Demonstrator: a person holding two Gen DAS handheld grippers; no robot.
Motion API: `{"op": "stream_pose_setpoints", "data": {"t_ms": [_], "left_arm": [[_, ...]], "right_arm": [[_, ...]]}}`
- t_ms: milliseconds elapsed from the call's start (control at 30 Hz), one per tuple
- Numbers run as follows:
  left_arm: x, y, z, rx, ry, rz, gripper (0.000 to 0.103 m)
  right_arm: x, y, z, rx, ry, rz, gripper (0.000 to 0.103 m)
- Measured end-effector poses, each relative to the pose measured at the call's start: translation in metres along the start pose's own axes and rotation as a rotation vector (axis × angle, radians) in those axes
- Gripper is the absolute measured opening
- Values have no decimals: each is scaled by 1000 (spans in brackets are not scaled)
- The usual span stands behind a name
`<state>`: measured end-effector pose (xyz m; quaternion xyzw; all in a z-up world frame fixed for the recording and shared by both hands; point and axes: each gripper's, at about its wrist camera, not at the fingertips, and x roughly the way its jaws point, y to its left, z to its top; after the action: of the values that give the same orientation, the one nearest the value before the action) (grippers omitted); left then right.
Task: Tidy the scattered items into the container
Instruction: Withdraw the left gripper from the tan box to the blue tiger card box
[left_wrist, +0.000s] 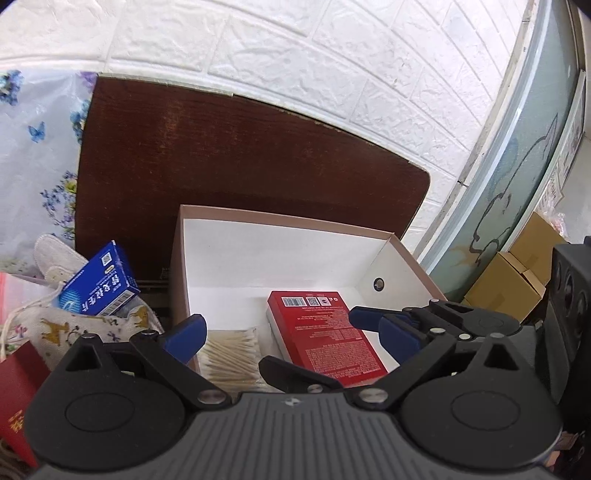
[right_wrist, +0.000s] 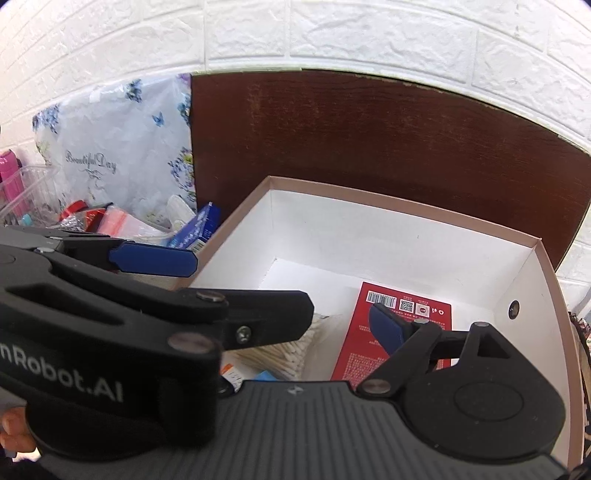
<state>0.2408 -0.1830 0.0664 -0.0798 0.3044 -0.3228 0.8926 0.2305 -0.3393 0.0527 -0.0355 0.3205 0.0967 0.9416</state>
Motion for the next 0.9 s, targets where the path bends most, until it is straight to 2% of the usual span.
{"op": "stream_pose_setpoints", "data": {"t_ms": [367,533,767,900], "left_arm": [[-61,-12,-19,27,-59,-19,103],[-98,-14,-35,37,-86,-19,102],[-148,-7,-83,4,-117,0,103],[-166,4,-122,-13,-118,16,103]], "right_arm": [[-50,36,-12,-4,-59,-23,86],[-77,60,-23,4,-113,0,86],[-110,106,-59,-41,-203,40,86],[-116,133,-90,-56,-206,67,86]]}}
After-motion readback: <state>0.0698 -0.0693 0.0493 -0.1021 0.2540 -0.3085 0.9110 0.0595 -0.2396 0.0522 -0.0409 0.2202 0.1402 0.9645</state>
